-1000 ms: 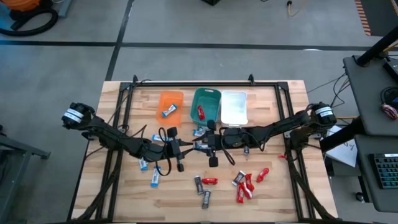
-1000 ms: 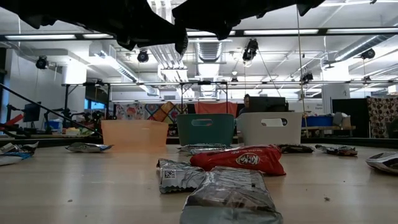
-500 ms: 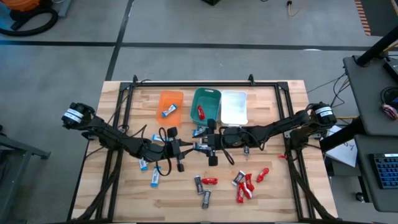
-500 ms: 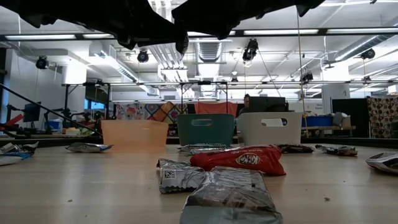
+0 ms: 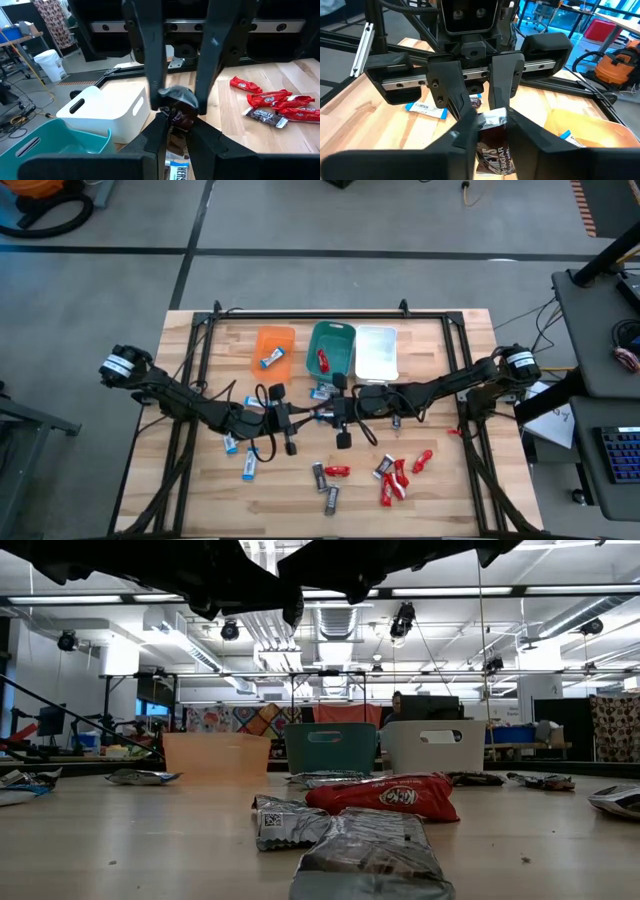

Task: Organize candy in baskets
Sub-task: Put the brown chocolate into the white bin

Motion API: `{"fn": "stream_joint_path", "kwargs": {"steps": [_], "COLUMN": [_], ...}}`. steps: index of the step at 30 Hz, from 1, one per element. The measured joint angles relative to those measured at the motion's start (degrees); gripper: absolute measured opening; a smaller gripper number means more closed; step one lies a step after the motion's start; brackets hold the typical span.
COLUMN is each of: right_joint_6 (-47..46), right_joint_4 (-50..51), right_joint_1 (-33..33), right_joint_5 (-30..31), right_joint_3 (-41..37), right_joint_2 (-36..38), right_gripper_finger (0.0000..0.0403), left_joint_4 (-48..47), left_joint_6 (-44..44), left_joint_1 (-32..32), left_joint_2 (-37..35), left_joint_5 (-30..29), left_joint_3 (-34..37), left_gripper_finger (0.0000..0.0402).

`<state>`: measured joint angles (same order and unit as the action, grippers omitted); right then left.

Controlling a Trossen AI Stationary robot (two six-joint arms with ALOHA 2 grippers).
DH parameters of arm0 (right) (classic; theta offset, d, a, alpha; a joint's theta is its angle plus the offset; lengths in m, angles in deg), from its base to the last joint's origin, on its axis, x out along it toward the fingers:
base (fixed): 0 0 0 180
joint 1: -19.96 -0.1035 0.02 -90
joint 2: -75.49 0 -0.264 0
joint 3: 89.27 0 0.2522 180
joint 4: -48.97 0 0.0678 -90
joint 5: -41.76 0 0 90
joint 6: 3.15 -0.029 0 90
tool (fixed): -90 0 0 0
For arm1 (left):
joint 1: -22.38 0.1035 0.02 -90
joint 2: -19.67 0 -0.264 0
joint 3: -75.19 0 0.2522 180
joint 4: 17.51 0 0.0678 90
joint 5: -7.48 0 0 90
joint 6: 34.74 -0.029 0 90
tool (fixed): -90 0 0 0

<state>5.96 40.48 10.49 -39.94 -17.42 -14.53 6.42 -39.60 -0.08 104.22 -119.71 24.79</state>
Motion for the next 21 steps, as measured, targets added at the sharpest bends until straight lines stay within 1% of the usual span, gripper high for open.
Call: {"fn": "stream_joint_path", "kwargs": {"steps": [3, 5, 10, 14, 17, 21], "right_joint_6": [-0.02, -0.02, -0.04, -0.09, -1.81, -6.52], "right_joint_4": [0.35, 0.46, 0.53, 2.05, 5.23, 13.41], "right_joint_1": [0.00, 0.00, 0.04, 0.12, 1.03, 3.55], "right_joint_5": [0.04, 0.07, 0.33, 0.92, 1.72, 7.72], "right_joint_3": [0.00, 0.00, 0.00, -0.05, -0.09, -0.09], "right_joint_2": [0.00, 0.00, 0.06, 0.97, 2.67, 6.00], "right_gripper_finger": [0.0039, 0.0026, 0.0021, 0.0021, 0.0020, 0.0020], "left_joint_4": [-0.02, -0.07, -0.09, -0.36, -2.68, -6.73], "left_joint_6": [0.00, 0.02, 2.38, 3.79, 4.56, 6.97], "left_joint_1": [0.00, 0.00, -0.02, -0.04, -0.04, -0.04], "left_joint_2": [-0.02, -0.01, -0.02, -0.20, -0.42, -1.92], "left_joint_5": [0.00, 0.00, -0.94, -1.00, -1.01, -1.11], "left_joint_3": [0.00, 0.00, -0.02, 0.17, 0.17, 0.17], "left_gripper_finger": [0.0047, 0.0047, 0.0057, 0.0084, 0.0111, 0.0140]}}
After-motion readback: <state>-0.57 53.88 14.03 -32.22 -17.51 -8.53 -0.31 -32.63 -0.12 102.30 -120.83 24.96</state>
